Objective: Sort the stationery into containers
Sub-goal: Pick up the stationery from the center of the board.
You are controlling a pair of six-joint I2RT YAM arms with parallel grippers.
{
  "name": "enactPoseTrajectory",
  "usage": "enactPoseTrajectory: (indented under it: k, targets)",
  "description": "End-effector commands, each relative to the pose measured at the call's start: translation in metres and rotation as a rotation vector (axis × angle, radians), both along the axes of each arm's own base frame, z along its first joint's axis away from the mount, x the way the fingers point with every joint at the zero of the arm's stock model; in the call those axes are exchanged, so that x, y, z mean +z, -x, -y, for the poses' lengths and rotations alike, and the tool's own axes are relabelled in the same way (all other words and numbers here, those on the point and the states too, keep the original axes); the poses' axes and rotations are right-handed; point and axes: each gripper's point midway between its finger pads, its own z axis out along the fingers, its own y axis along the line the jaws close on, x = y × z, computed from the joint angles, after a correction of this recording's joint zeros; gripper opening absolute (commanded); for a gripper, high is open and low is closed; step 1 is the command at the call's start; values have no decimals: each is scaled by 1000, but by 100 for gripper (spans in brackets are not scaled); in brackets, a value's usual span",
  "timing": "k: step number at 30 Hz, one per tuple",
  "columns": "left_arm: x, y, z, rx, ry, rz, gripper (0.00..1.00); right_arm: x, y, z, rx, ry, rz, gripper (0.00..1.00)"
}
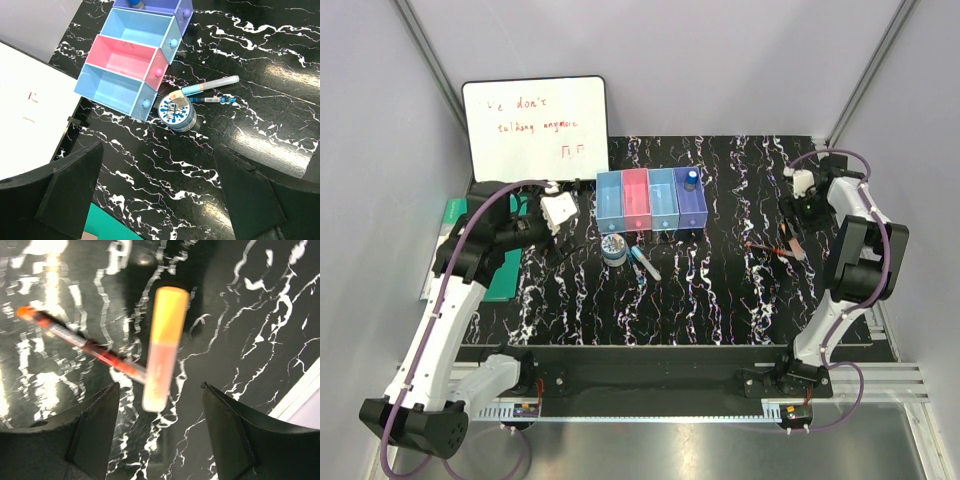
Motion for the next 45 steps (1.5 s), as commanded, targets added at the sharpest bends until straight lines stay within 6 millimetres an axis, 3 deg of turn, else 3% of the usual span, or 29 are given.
enactPoseTrajectory:
  k: [1, 10, 18, 32, 33, 36, 45]
  targets:
    - [3, -2, 0, -4, 3, 16, 99, -10, -10, 3, -28, -34, 24, 73]
    - [6, -8, 1, -1, 4, 11, 99, -26, -16, -2, -48, -76, 5, 71]
    - [7, -8, 2, -3, 8, 9, 99, -45, -12, -4, -74, -97, -39, 62]
    - [15, -7, 4, -15, 21, 20, 99, -50, -14, -10, -111, -133, -50, 14]
    - [15, -7, 4, -17, 22, 22, 99, -49, -14, -10, -113, -136, -47, 7]
    - [17, -7, 4, -15, 22, 28, 99, -41, -13, -13, -118, -148, -35, 0]
    - [17, -5, 6, -28, 32, 24, 99, 36, -23, -29, -152, -234, 84, 0]
